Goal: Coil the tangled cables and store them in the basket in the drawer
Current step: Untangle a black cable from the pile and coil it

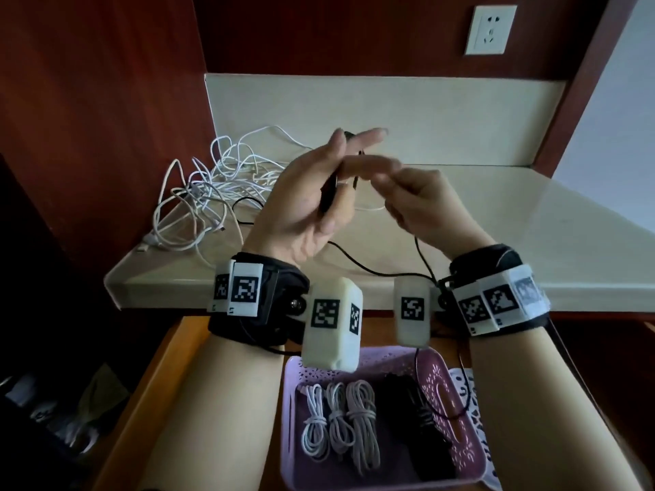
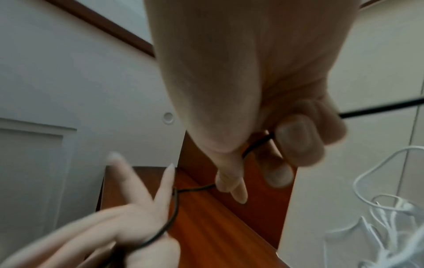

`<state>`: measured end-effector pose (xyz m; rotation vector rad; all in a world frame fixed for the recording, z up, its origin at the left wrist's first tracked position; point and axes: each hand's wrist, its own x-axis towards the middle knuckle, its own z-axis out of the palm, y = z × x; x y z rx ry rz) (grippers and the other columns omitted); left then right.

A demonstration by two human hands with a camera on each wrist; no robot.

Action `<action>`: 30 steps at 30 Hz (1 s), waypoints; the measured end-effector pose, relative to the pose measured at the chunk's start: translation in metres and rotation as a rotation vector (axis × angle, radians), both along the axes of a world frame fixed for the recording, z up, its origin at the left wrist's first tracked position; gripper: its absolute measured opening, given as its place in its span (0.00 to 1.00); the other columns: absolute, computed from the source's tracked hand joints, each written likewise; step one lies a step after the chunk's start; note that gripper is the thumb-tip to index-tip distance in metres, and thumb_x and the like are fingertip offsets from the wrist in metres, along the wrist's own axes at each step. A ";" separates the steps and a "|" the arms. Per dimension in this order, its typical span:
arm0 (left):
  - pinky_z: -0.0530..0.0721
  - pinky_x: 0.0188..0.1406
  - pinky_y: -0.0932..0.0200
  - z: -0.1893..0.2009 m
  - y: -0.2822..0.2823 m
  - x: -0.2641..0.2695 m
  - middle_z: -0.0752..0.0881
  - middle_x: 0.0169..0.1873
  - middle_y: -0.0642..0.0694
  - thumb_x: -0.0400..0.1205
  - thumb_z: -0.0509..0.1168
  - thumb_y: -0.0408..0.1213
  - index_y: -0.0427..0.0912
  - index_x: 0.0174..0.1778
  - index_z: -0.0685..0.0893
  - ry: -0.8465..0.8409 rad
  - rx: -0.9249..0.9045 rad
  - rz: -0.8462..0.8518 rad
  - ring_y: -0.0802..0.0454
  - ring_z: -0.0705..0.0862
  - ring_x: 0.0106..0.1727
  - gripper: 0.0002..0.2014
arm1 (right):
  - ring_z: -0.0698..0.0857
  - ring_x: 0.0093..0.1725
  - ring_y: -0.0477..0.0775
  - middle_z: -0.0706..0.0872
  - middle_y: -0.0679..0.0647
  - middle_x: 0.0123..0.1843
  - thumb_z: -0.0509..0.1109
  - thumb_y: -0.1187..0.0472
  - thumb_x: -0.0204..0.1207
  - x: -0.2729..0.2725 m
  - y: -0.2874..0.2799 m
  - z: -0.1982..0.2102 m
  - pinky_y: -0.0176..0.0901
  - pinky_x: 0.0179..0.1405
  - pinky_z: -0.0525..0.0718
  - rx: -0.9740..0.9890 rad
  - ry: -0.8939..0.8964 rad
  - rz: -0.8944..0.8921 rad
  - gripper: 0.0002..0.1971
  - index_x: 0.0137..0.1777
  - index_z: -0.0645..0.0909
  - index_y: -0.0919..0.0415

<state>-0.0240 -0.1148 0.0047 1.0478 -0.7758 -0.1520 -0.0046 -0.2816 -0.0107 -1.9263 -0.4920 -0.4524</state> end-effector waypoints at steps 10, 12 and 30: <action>0.73 0.46 0.68 -0.010 0.034 0.029 0.74 0.75 0.58 0.90 0.43 0.49 0.49 0.70 0.77 0.087 -0.336 0.615 0.62 0.79 0.46 0.22 | 0.72 0.19 0.45 0.79 0.48 0.25 0.63 0.59 0.83 -0.008 0.007 -0.011 0.34 0.22 0.72 -0.608 0.476 0.344 0.11 0.58 0.85 0.59; 0.67 0.32 0.65 -0.013 0.045 0.034 0.84 0.60 0.61 0.90 0.48 0.47 0.48 0.64 0.82 0.060 -0.195 0.837 0.63 0.69 0.31 0.19 | 0.70 0.21 0.43 0.75 0.45 0.22 0.67 0.60 0.81 -0.012 -0.004 -0.004 0.32 0.23 0.70 -0.620 0.450 0.307 0.10 0.57 0.87 0.55; 0.53 0.10 0.74 -0.007 0.010 -0.004 0.63 0.13 0.50 0.88 0.45 0.50 0.32 0.55 0.81 -0.042 0.483 -0.035 0.59 0.57 0.08 0.26 | 0.66 0.24 0.46 0.68 0.46 0.21 0.73 0.34 0.66 -0.009 -0.018 0.015 0.42 0.30 0.67 -0.048 -0.227 -0.514 0.22 0.32 0.79 0.55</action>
